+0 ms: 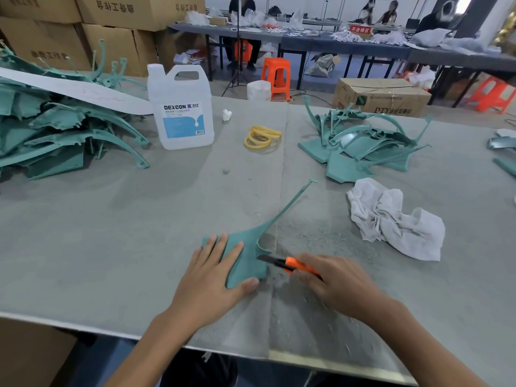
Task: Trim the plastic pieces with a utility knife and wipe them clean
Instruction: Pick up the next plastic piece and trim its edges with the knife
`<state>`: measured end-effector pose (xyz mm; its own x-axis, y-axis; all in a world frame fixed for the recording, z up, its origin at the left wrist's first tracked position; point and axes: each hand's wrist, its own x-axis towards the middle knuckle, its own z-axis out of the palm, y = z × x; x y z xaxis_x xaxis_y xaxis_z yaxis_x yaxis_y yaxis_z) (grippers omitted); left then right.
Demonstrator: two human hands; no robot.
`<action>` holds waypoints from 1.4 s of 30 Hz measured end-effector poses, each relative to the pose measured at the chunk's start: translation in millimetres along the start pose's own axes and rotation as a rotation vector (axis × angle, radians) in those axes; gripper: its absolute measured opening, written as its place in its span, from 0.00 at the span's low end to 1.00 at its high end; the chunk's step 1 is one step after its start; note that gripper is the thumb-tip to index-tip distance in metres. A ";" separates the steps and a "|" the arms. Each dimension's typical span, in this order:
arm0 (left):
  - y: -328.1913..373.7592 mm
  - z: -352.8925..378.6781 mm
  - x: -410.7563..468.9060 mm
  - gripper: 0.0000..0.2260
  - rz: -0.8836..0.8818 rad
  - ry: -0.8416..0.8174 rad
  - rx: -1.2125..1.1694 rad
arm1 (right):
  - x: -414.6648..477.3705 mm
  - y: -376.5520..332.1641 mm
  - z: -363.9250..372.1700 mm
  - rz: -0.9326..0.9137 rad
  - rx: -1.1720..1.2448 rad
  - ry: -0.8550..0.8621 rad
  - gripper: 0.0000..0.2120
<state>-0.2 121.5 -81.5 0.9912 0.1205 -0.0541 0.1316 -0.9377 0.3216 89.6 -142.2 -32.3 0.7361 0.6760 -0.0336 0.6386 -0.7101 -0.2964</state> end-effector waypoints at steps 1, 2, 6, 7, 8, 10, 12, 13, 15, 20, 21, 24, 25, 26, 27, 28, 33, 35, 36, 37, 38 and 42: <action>-0.1 -0.3 -0.2 0.44 -0.001 -0.003 0.001 | 1.9 3.2 -1.6 0.024 -0.002 0.018 0.10; -0.1 -0.4 -1.0 0.43 -0.002 -0.006 0.002 | 3.0 4.8 -2.5 0.039 -0.002 0.032 0.10; -0.2 0.1 -2.4 0.44 -0.001 -0.002 0.010 | 3.0 -0.1 1.5 0.001 0.006 0.015 0.12; 0.1 0.1 -2.1 0.44 0.001 -0.002 0.010 | 3.4 -0.3 1.8 0.005 -0.004 0.014 0.13; 0.3 0.0 -1.5 0.44 0.003 -0.003 0.009 | 4.2 0.8 1.3 0.021 -0.023 0.022 0.13; 0.4 -0.2 -0.5 0.43 0.000 -0.006 0.000 | 6.5 3.2 0.3 0.051 -0.079 0.043 0.14; 0.6 0.3 -0.7 0.42 0.000 -0.006 -0.004 | 5.9 2.9 0.9 0.050 -0.085 0.044 0.14; 0.5 0.4 -0.9 0.42 0.000 -0.003 -0.004 | 5.2 1.7 1.2 0.039 -0.067 0.034 0.14; 0.8 0.1 -1.3 0.42 -0.005 0.000 -0.006 | 3.6 1.2 0.8 0.023 -0.046 0.009 0.14; 8.1 -2.4 -1.8 0.44 -0.048 0.009 0.000 | 1.7 1.8 1.3 0.082 -0.063 0.087 0.15; 8.6 -2.9 -2.4 0.45 -0.048 0.004 0.009 | -0.8 -0.6 3.0 0.083 -0.034 0.104 0.15; 4.2 -8.7 -2.3 0.48 -0.012 -0.041 0.046 | -11.4 -2.1 6.4 0.073 0.006 0.099 0.17; 1.6 -11.4 -1.5 0.49 0.005 -0.053 0.065 | -15.4 -1.1 7.0 0.058 -0.007 0.087 0.19; -0.7 -13.6 -0.6 0.49 0.017 -0.054 0.083 | -18.1 0.0 7.4 0.039 -0.030 0.074 0.20; -2.0 -15.0 0.1 0.49 0.023 -0.046 0.093 | -19.7 1.0 7.7 0.021 -0.058 0.062 0.21; -2.4 -15.5 0.4 0.48 0.027 -0.035 0.093 | -19.9 1.8 8.1 0.008 -0.083 0.052 0.21; 0.1 -13.8 -0.5 0.46 0.018 -0.015 0.068 | -15.7 2.5 8.4 0.012 -0.126 0.081 0.19; 2.1 -14.6 -0.4 0.45 0.013 -0.006 0.072 | -17.0 0.2 8.9 0.021 -0.117 0.111 0.21; 3.2 -15.1 -0.7 0.45 0.007 0.001 0.074 | -18.1 -1.2 9.3 0.025 -0.101 0.130 0.22; 4.8 -15.0 -1.3 0.45 -0.001 0.008 0.075 | -19.1 -2.3 9.6 0.030 -0.076 0.159 0.21; 6.6 -14.4 -2.2 0.45 -0.010 0.014 0.075 | -20.0 -2.5 9.1 0.043 -0.036 0.199 0.20; 9.3 -14.4 -6.5 0.53 -0.046 -0.053 0.037 | -23.9 7.6 3.1 0.160 0.174 0.320 0.15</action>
<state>-5.3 116.7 -64.5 0.9820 0.1471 -0.1187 0.1754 -0.9432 0.2821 76.2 -163.2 -36.7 0.8732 0.4451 0.1982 0.4832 -0.7388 -0.4697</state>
